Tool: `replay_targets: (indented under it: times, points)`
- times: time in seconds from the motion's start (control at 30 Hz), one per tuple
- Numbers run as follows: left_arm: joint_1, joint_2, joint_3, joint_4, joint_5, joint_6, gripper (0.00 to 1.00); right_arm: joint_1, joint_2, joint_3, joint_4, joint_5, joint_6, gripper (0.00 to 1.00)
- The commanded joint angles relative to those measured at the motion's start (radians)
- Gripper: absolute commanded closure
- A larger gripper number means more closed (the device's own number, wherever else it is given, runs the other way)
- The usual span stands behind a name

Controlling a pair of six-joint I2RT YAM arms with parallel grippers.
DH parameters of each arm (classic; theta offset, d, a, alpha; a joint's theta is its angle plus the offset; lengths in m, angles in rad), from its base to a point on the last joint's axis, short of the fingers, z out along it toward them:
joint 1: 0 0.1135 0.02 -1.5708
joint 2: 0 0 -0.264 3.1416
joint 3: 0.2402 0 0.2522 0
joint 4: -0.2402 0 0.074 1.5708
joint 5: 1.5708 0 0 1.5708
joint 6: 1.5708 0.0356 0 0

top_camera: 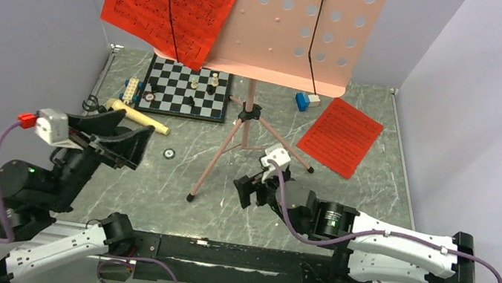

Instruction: Pack up the instrument practice props

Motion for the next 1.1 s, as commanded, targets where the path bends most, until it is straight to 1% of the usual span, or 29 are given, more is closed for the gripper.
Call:
replay_targets:
  times: [0.0, 0.1, 0.2, 0.3, 0.37, 0.47, 0.53, 0.6, 0.63, 0.7, 0.77, 0.87, 0.93, 1.07]
  points:
    - [-0.004, 0.028, 0.093, 0.042, -0.018, 0.092, 0.01, 0.033, 0.073, 0.195, 0.263, -0.014, -0.119, 0.13]
    - [-0.004, 0.082, 0.161, 0.067, -0.008, 0.121, 0.01, 0.034, 0.149, 0.326, 0.380, -0.067, -0.166, 0.09]
    - [-0.004, 0.141, 0.219, 0.111, -0.041, 0.152, 0.01, 0.034, 0.259, 0.542, 0.399, -0.069, -0.188, 0.07]
    - [-0.004, 0.184, 0.287, 0.150, -0.063, 0.160, 0.01, 0.033, 0.358, 0.698, 0.415, 0.006, -0.219, 0.07]
    - [-0.004, 0.220, 0.335, 0.164, -0.065, 0.158, 0.01, 0.031, 0.402, 0.768, 0.435, 0.050, -0.238, 0.07]
    - [-0.004, 0.286, 0.428, 0.133, -0.089, 0.135, 0.01, 0.026, 0.456, 0.862, 0.450, 0.103, -0.245, 0.07]
    - [-0.004, 0.332, 0.499, 0.100, -0.092, 0.120, 0.01, 0.009, 0.500, 0.943, 0.414, 0.134, -0.237, 0.06]
    - [-0.004, 0.374, 0.558, 0.065, -0.092, 0.111, 0.01, -0.037, 0.555, 1.043, 0.308, 0.099, -0.158, 0.06]
    - [-0.004, 0.395, 0.586, 0.047, -0.094, 0.108, 0.01, -0.062, 0.578, 1.095, 0.230, 0.072, -0.112, 0.05]
    - [-0.004, 0.433, 0.639, 0.019, -0.100, 0.109, 0.01, -0.097, 0.616, 1.183, 0.148, 0.042, -0.057, 0.05]
    - [-0.004, 0.462, 0.673, 0.007, -0.099, 0.114, 0.01, -0.128, 0.639, 1.219, 0.101, 0.018, -0.016, 0.05]
    - [-0.004, 0.490, 0.690, 0.022, -0.100, 0.133, 0.01, -0.165, 0.649, 1.228, 0.072, -0.026, 0.041, 0.06]
    - [-0.004, 0.503, 0.686, 0.047, -0.112, 0.159, 0.01, -0.194, 0.659, 1.236, 0.052, -0.063, 0.080, 0.08]
    - [-0.004, 0.534, 0.651, 0.120, -0.160, 0.232, 0.02, -0.212, 0.683, 1.248, 0.053, -0.120, 0.097, 0.13]
